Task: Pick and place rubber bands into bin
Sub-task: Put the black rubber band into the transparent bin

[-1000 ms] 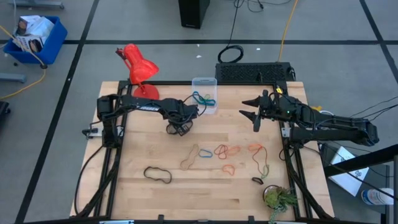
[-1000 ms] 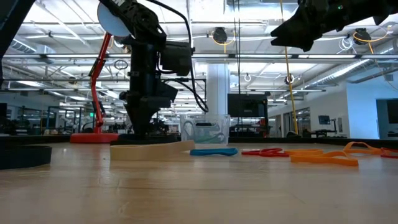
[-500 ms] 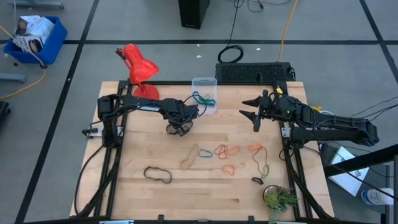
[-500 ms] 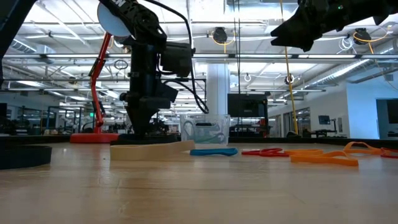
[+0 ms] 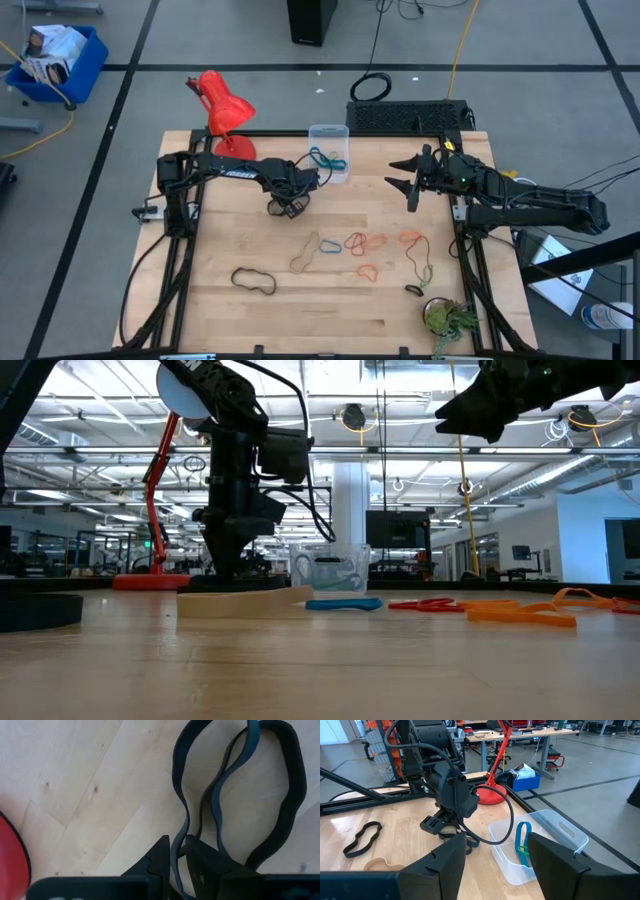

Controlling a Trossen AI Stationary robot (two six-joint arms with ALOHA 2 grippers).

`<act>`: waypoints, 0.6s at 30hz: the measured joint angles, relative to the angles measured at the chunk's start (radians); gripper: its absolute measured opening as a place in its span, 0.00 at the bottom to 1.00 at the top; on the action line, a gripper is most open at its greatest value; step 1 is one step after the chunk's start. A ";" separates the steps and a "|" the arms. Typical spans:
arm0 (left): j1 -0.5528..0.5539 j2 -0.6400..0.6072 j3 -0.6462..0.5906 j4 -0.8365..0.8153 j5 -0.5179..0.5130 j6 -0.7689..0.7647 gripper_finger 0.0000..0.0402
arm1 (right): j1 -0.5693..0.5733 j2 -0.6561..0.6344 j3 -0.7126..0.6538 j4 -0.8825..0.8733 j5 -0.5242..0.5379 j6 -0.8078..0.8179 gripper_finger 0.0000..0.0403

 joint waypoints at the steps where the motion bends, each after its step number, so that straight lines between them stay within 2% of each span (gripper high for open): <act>1: 0.000 0.000 -0.001 0.001 0.000 -0.001 0.16 | 0.000 0.000 0.000 0.000 0.000 0.000 0.52; 5: 0.001 0.000 -0.009 0.004 0.000 -0.002 0.14 | 0.000 0.000 0.000 0.000 0.000 -0.001 0.52; 9: 0.005 0.000 -0.009 0.005 0.000 -0.004 0.03 | 0.000 0.000 0.000 0.000 0.000 -0.001 0.52; 18: 0.011 -0.007 -0.009 0.001 0.016 -0.011 0.01 | 0.000 0.000 0.000 0.000 0.000 -0.001 0.52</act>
